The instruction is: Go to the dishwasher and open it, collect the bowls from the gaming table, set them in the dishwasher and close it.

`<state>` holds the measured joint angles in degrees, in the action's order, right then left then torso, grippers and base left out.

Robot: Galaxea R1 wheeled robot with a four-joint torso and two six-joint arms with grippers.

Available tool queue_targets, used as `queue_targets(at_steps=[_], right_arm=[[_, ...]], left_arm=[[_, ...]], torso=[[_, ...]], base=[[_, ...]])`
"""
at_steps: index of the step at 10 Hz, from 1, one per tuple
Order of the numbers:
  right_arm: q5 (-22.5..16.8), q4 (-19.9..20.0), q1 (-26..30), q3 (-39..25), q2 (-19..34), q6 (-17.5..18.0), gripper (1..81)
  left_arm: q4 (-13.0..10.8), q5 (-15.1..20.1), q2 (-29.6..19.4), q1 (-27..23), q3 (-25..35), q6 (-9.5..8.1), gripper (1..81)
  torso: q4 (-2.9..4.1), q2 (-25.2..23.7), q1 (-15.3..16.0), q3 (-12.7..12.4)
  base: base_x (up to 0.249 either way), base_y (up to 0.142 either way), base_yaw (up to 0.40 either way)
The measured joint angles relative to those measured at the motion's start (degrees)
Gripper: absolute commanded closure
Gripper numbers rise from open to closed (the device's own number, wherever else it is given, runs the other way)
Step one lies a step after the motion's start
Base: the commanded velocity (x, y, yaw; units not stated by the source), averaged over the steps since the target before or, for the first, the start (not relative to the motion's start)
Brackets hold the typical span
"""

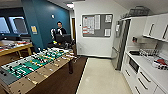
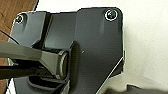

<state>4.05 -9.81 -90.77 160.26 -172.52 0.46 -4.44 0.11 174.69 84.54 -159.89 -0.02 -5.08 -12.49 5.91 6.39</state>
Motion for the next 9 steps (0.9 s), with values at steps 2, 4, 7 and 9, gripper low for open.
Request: queue_targets(at_steps=[2,4,7,9], right_arm=[[0.0,0.0,0.0,0.0,0.0,0.0,1.0],[0.0,0.0,0.1,0.0,0.0,0.0,1.0],[-0.1,0.0,0.1,0.0,0.0,0.0,1.0],[-0.1,0.0,0.1,0.0,0.0,0.0,1.0]], left_arm=[[0.0,0.0,0.1,0.0,0.0,0.00,1.0],[0.0,0.0,0.1,-0.1,0.0,0.00,1.0],[0.0,0.0,0.3,0.1,0.0,0.00,1.0],[0.0,-0.1,0.3,0.0,0.0,0.00,1.0]], torso=[[0.00,0.0,0.0,0.0],[0.00,0.0,0.0,0.0],[0.00,0.0,0.0,0.0],[0.00,0.0,0.0,0.0]], base=[[0.000,0.000,0.365],[0.000,0.000,0.365],[0.000,0.000,0.365],[0.000,0.000,0.365]])
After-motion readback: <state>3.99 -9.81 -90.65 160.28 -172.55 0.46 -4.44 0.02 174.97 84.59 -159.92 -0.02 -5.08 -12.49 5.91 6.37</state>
